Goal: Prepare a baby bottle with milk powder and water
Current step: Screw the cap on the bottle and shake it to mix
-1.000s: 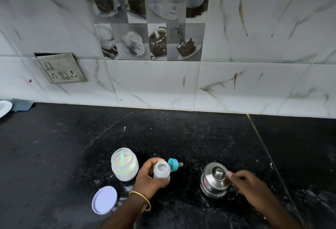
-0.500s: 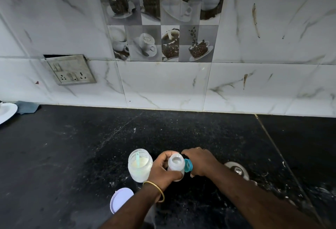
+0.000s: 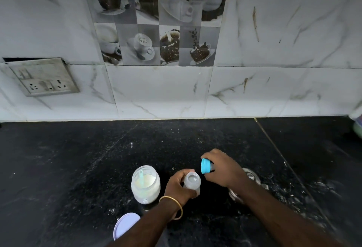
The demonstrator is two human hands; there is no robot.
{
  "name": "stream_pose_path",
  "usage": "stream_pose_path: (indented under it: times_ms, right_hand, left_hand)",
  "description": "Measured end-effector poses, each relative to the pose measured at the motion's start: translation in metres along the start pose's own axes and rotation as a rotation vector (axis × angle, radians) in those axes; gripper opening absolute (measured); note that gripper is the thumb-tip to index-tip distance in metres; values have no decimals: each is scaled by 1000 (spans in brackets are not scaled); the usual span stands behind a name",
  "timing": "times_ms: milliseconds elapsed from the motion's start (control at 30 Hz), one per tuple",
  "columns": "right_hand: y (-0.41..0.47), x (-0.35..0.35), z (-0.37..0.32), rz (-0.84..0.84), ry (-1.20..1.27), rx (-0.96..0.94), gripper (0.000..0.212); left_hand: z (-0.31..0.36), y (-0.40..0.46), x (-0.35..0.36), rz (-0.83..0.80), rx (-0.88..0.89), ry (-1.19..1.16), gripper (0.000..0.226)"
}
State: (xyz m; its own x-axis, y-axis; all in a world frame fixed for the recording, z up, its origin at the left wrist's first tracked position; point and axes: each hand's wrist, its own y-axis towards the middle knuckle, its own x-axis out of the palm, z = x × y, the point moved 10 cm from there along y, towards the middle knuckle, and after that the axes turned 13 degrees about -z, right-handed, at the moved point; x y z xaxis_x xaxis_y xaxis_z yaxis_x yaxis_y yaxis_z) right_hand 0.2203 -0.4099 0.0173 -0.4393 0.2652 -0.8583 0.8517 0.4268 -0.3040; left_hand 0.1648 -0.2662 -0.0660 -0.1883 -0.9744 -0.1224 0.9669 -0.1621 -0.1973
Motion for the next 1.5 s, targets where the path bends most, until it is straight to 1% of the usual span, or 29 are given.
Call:
stream_pose_path:
  times_ms: [133, 200, 267, 300, 333, 367, 433, 467, 567, 667, 800, 933, 1100, 1233, 1300, 1367, 1400, 1433, 1500]
  right_hand:
    - [-23, -12, 0, 1, 98, -17, 60]
    - [-31, -14, 0, -14, 136, -18, 59]
    - [-37, -15, -2, -24, 124, -11, 61]
    - [-40, -17, -3, -28, 103, -8, 62]
    - [-42, -18, -4, -32, 83, -6, 63]
    - [-44, -19, -7, -39, 66, -5, 63]
    - [-46, -19, -13, -51, 26, -12, 55]
    - [-46, -20, -16, -56, 3, -19, 49]
    - [-43, -17, -29, -99, -73, -66, 40]
    - [-37, -11, -40, -169, -92, -116, 37]
    - [-27, -6, -52, -218, -146, -162, 40]
    - [-20, 4, -67, -304, -250, -235, 40]
    - [-17, 15, -86, -373, -376, -349, 29]
    - [-22, 25, -96, -391, -540, -436, 21]
    - [-18, 19, -95, -330, -612, -376, 23]
    - [-12, 9, -87, -281, -662, -234, 37]
    - [-11, 8, -84, -277, -675, -200, 44]
    - [-11, 10, -86, -276, -682, -213, 45]
    - [-14, 17, -92, -286, -682, -279, 40]
  left_hand:
    - [2, 7, 15, -104, 2, 42, 71]
    - [1, 7, 20, -126, 14, 31, 80]
    - [1, 3, 18, -54, 21, 40, 95]
    - [3, 0, 16, -12, 32, 56, 95]
    - [6, -1, 15, 12, 51, 74, 88]
    - [8, -2, 15, 16, 70, 97, 76]
    - [10, -2, 15, -6, 92, 140, 57]
    - [11, -2, 16, -27, 102, 140, 56]
    - [12, -3, 18, -47, 112, 126, 70]
    - [9, -1, 16, -36, 93, 99, 57]
    - [6, 6, 10, -60, 87, 114, 57]
    - [5, 6, 9, -86, 86, 122, 51]
    - [7, 5, 9, -85, 92, 138, 42]
    - [6, 6, 9, -80, 93, 145, 40]
    - [8, 7, 9, -87, 105, 147, 41]
    - [9, 7, 10, -97, 116, 160, 42]
    - [8, 8, 10, -97, 118, 159, 43]
    - [7, 8, 10, -93, 118, 154, 46]
    - [5, 9, 9, -86, 109, 150, 50]
